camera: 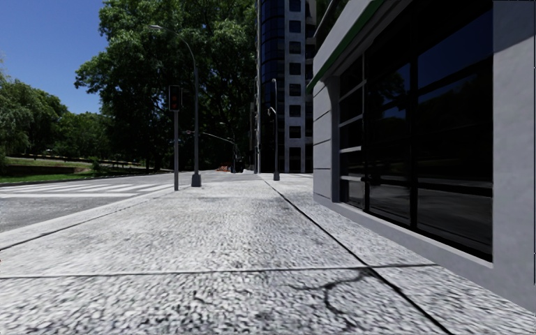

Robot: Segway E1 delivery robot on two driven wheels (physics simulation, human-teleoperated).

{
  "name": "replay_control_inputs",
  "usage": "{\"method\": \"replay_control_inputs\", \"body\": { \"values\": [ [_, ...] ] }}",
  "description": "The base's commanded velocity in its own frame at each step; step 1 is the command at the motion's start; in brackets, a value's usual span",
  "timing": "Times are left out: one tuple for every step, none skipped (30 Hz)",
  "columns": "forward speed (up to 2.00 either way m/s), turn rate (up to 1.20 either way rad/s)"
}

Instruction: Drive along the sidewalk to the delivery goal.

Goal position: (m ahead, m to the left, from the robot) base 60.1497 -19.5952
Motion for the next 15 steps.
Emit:
{"method": "replay_control_inputs", "body": {
  "values": [
    [2.00,0.00],
    [2.00,0.00],
    [2.00,0.00],
    [2.00,0.00],
    [2.00,0.00],
    [1.99,0.00],
    [1.99,0.00],
    [1.95,0.00],
    [1.92,0.00],
    [1.91,0.00],
    [1.91,0.00],
    [1.91,0.00],
    [1.93,0.00],
    [1.93,0.00],
    [1.94,0.00]
  ]
}}
